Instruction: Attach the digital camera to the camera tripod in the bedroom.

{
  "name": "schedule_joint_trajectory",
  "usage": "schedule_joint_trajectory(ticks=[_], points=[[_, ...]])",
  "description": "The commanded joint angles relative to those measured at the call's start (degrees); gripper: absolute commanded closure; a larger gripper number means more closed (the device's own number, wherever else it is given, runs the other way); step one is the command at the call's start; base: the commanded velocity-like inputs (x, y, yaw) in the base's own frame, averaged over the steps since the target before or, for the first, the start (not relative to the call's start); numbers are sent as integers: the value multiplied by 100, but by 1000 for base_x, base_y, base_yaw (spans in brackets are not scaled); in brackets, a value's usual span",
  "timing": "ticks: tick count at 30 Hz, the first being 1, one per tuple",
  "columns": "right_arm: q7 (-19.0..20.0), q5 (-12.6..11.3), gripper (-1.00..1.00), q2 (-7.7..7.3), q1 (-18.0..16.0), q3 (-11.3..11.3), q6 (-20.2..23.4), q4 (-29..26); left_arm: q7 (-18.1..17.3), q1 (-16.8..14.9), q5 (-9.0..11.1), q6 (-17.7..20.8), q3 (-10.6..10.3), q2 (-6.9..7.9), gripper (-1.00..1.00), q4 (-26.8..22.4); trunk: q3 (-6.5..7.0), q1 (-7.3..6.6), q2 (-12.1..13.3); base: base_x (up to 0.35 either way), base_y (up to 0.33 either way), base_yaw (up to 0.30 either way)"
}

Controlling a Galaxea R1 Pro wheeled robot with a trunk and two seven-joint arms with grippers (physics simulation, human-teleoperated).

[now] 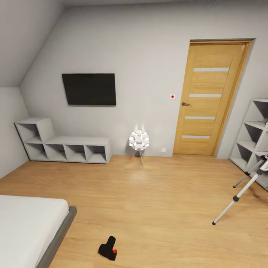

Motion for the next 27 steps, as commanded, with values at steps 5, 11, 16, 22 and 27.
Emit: schedule_joint_trajectory(ticks=[5,11,16,22,27], points=[[3,5,-100,-1,-5,1,-21,8,4,4,6,32,1,13,-100,-17,-4,1,-2,133,266,-299],[3,5,-100,-1,-5,1,-22,8,5,4,6,24,1,19,-100,-17,-4,1,-2,133,262,-300],[3,5,-100,-1,-5,0,-22,8,5,4,6,-3,1,20,-100,-17,-4,1,-2,102,190,-300],[3,5,-100,-1,-5,-4,-22,8,5,4,6,-35,1,23,-100,-17,-4,1,-2,34,62,-300],[3,5,-100,-1,-5,-6,-38,8,5,4,6,-43,1,34,-100,-17,-4,1,-2,10,18,-298]])
